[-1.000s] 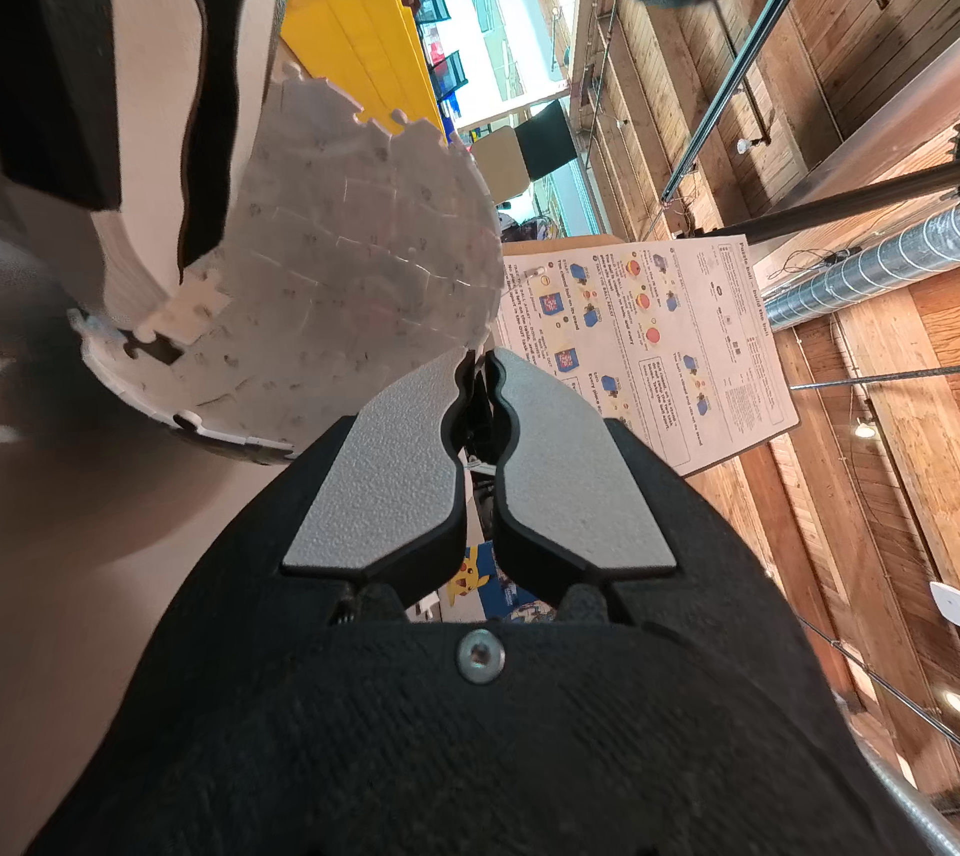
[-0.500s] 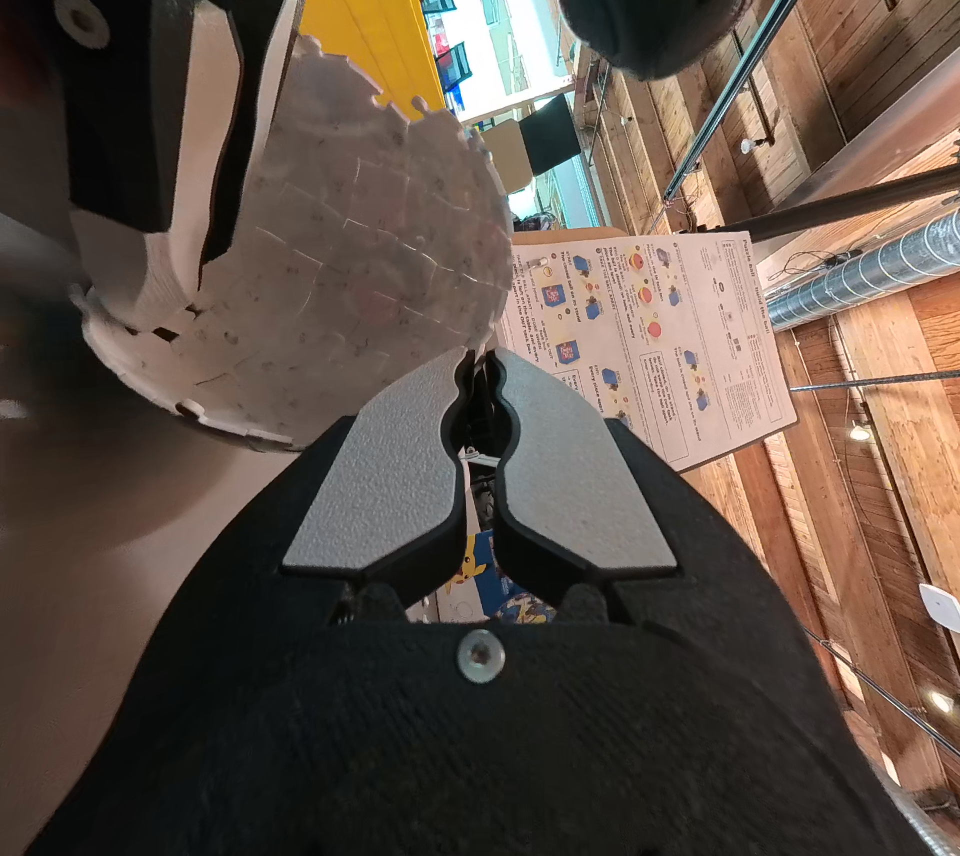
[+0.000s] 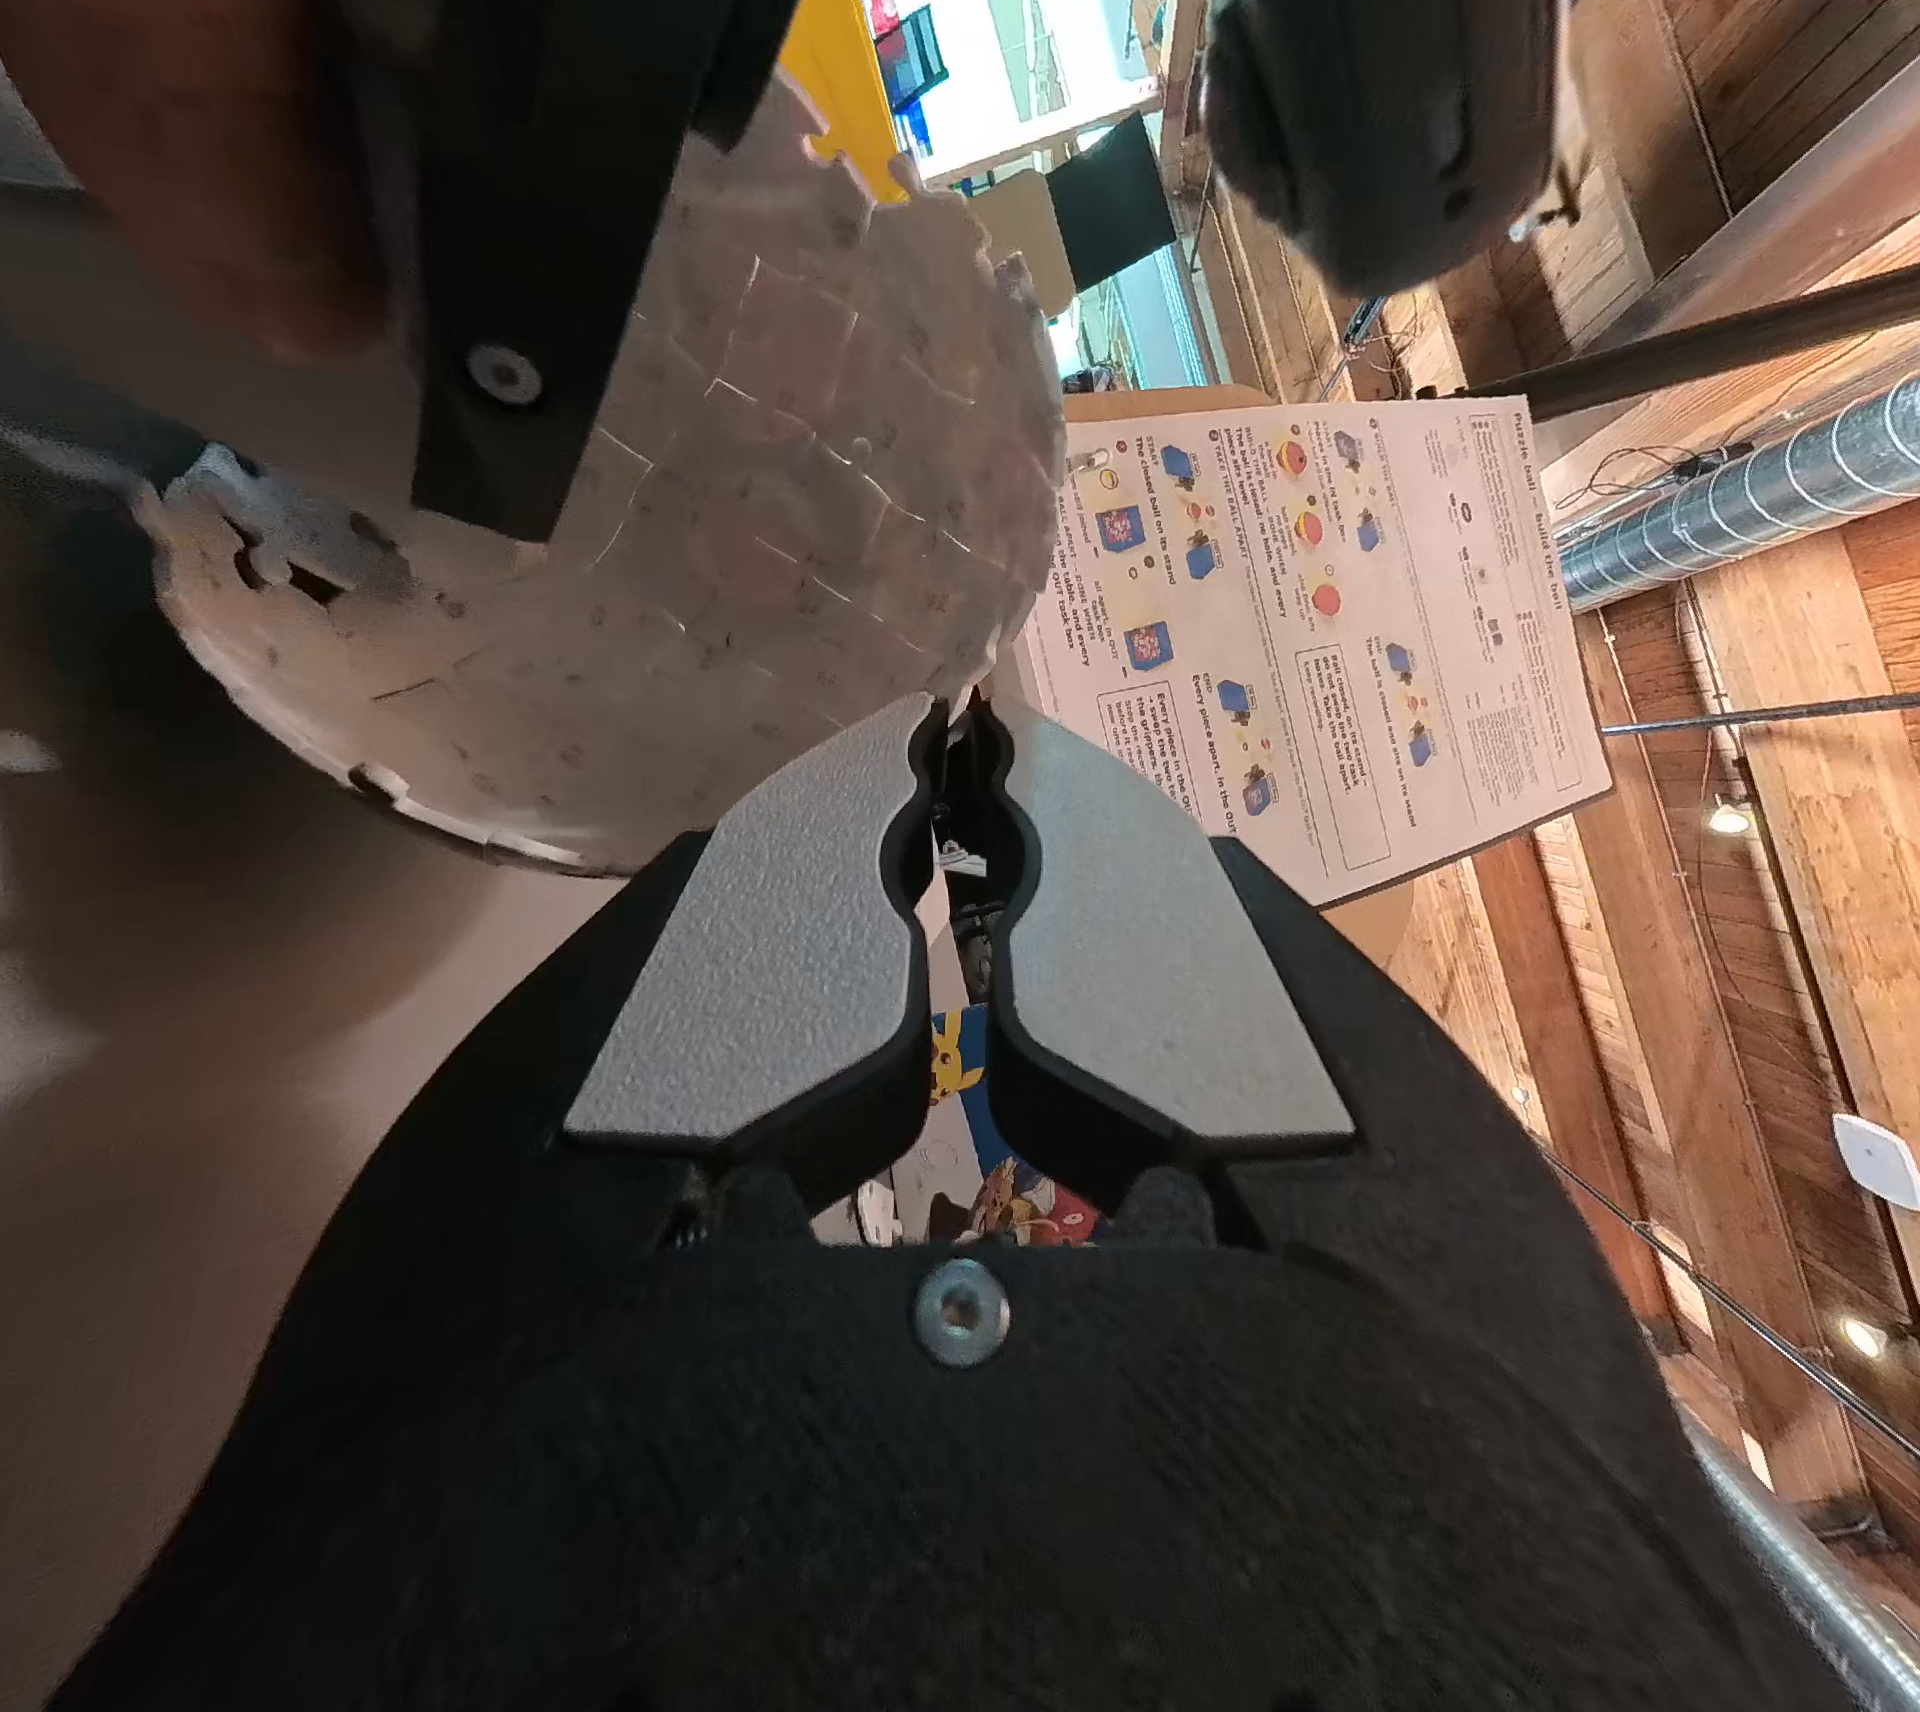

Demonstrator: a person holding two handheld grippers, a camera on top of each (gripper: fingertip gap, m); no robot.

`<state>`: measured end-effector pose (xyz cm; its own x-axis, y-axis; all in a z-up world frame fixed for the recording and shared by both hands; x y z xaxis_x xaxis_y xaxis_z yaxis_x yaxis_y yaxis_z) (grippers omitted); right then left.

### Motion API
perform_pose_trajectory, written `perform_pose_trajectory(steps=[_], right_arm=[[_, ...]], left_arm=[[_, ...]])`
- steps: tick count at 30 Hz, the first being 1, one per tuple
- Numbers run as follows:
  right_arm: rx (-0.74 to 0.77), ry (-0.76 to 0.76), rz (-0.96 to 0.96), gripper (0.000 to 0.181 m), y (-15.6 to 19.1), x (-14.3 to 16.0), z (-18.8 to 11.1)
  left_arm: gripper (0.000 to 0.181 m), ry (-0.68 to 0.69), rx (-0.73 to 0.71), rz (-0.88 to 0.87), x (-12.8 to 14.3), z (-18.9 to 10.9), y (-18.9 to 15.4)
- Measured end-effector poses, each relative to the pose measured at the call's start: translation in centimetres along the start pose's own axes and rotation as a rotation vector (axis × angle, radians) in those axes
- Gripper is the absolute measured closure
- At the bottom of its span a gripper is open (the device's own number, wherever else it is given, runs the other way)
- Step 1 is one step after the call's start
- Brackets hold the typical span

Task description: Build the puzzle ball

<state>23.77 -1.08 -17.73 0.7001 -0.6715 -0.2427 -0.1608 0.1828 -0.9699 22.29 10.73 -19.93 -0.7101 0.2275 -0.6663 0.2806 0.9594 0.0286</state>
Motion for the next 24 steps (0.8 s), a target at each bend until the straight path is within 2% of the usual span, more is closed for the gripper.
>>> perform_pose_trajectory(steps=[5,24], right_arm=[[-0.002,-0.003,-0.014,0.177,0.0,-0.1,0.0],[-0.001,0.004,0.039,0.177,0.2,0.1,0.4]], left_arm=[[0.181,0.043,-0.073,0.052,0.0,0.5,-0.1],[0.181,0.111,-0.168,0.213,-0.6,1.1,-1.0]])
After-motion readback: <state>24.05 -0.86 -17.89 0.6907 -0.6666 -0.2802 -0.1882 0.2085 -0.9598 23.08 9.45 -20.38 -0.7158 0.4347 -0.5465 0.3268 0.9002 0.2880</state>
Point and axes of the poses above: each gripper's, where its closed fingertips meet, z out along the fingers, x out of its underside, y = z × x across the jaws, the point moved 9 cm from there along -z, back along the fingers, and after that the axes turned 2 degrees about -z, right-handed, at the moved point
